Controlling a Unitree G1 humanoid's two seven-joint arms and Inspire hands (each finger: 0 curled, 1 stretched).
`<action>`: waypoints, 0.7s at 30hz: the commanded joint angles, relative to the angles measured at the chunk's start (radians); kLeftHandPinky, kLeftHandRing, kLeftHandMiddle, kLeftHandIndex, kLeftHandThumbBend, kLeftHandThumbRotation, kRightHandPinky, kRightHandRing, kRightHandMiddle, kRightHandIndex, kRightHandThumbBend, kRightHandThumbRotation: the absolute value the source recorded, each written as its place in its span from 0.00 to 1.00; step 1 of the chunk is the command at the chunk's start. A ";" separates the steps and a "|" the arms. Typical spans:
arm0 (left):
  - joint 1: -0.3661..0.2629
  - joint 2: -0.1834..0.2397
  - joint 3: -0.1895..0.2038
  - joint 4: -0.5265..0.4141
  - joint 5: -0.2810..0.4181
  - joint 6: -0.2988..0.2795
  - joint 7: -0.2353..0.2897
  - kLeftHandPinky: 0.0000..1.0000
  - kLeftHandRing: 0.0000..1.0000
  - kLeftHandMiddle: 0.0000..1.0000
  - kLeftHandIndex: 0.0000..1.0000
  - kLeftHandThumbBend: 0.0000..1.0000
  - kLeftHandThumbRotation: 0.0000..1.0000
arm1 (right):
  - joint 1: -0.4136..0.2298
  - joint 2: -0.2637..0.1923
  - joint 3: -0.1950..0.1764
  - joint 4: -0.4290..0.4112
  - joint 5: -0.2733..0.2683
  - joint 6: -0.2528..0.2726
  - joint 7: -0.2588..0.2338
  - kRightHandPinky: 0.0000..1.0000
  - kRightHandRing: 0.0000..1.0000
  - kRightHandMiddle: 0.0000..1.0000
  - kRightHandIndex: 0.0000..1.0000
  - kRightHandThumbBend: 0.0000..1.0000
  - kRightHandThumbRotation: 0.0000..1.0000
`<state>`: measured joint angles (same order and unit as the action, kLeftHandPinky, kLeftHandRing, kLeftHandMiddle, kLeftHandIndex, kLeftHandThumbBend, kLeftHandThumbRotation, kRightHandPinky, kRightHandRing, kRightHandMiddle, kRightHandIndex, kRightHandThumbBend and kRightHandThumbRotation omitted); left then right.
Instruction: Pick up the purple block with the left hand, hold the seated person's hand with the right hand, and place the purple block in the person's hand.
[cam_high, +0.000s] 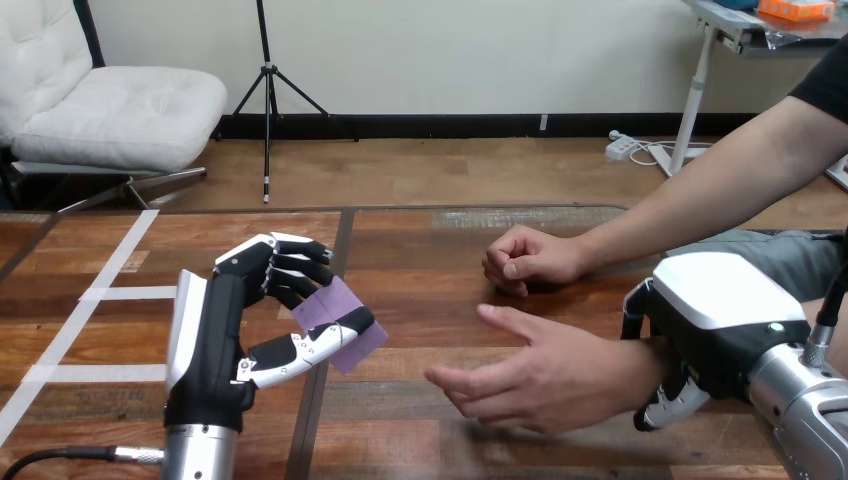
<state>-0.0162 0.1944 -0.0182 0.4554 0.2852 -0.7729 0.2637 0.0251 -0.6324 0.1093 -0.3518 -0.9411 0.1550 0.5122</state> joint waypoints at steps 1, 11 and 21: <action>-0.061 -0.008 -0.001 -0.038 -0.001 -0.023 -0.004 0.40 0.46 0.52 0.54 0.70 0.06 | -0.060 -0.003 -0.045 -0.073 0.017 -0.004 -0.030 0.25 0.32 0.40 0.49 0.84 0.00; -0.054 -0.019 -0.003 -0.058 -0.001 -0.011 -0.020 0.40 0.46 0.52 0.53 0.70 0.07 | -0.079 0.003 -0.037 -0.105 0.027 -0.013 -0.025 0.23 0.30 0.39 0.49 0.84 0.00; -0.054 -0.022 -0.008 -0.061 -0.002 -0.029 -0.035 0.40 0.46 0.52 0.54 0.69 0.07 | -0.104 -0.004 -0.023 -0.111 0.034 -0.039 -0.015 0.28 0.35 0.44 0.50 0.83 0.00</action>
<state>-0.0163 0.1769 -0.0215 0.4551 0.2857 -0.7743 0.2352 0.0136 -0.6324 0.1070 -0.4167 -0.9215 0.1353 0.5123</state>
